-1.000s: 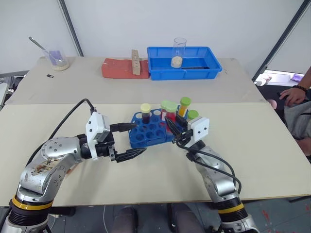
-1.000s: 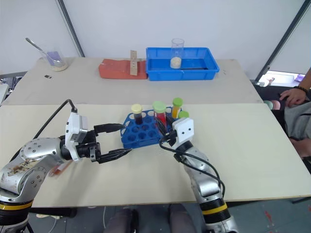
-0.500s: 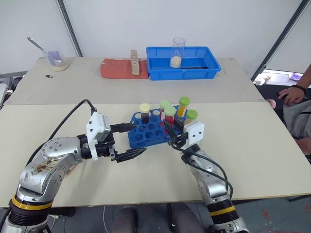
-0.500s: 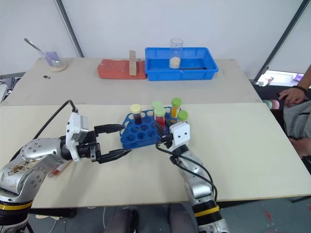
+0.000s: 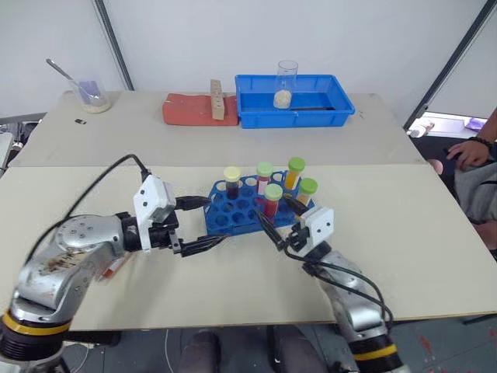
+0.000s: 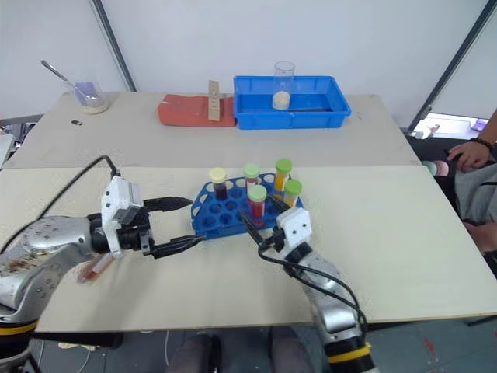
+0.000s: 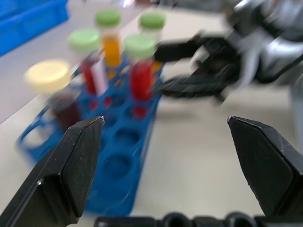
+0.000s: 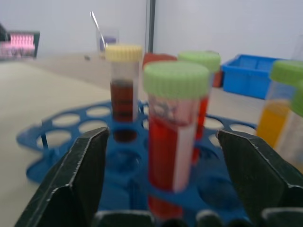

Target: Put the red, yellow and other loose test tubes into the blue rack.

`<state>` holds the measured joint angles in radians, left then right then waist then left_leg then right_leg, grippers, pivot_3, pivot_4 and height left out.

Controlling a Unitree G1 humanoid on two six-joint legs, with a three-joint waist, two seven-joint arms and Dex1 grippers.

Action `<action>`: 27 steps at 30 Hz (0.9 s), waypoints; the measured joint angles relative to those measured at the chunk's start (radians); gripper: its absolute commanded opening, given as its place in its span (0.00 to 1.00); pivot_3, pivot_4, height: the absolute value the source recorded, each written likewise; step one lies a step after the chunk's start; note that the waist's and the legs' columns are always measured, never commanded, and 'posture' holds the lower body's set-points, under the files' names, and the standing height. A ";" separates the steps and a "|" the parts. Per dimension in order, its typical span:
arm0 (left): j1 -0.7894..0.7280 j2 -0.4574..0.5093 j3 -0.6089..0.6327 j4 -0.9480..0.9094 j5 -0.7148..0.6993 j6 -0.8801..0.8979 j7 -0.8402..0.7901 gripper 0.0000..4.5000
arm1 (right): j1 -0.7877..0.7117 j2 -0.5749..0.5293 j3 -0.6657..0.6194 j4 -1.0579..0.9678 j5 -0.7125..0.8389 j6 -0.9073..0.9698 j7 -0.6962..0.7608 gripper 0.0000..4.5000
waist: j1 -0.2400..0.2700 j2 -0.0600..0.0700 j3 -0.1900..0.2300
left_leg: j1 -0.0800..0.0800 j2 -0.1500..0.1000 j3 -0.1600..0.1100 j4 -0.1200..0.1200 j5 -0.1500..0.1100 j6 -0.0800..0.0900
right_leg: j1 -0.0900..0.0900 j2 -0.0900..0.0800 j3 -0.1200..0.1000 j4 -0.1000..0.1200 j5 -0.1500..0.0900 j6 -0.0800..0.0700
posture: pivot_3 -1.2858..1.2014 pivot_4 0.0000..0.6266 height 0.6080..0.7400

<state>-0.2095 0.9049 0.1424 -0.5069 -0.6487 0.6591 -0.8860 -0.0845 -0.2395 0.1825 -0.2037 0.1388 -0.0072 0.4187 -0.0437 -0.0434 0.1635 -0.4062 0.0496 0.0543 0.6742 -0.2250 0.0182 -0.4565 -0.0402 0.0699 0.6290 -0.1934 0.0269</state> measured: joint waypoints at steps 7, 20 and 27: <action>0.018 0.334 0.085 0.044 0.040 0.121 -0.101 1.00 | -0.017 -0.295 -0.028 -0.259 0.231 0.240 0.300 0.89 | 0.000 0.000 0.001 | 0.005 0.000 0.002 -0.005 0.000 0.000 | 0.001 0.000 0.000 0.000 -0.002 -0.002 | 0.52 0.24 1.00; 0.075 0.554 0.066 0.206 0.107 0.330 -0.183 1.00 | -0.296 -0.399 0.082 -0.317 0.375 0.408 0.618 0.89 | 0.004 -0.001 0.001 | 0.004 0.001 0.003 -0.012 0.000 0.000 | -0.003 0.001 -0.001 0.001 -0.007 -0.005 | 0.52 0.24 1.00; 0.051 0.487 -0.047 0.219 0.147 0.373 -0.113 1.00 | -0.344 -0.347 0.087 -0.322 0.386 0.537 0.531 0.89 | 0.010 -0.002 0.001 | 0.003 0.000 0.003 -0.011 0.000 -0.001 | -0.003 0.000 -0.001 0.001 -0.006 -0.004 | 0.52 0.24 1.00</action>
<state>-0.1582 1.3922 0.0951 -0.2881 -0.5012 1.0319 -0.9991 -0.4288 -0.5868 0.2690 -0.5252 0.5247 0.5296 0.9492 -0.0341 -0.0452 0.1644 -0.4032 0.0497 0.0570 0.6627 -0.2248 0.0174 -0.4596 -0.0399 0.0687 0.6299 -0.1995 0.0230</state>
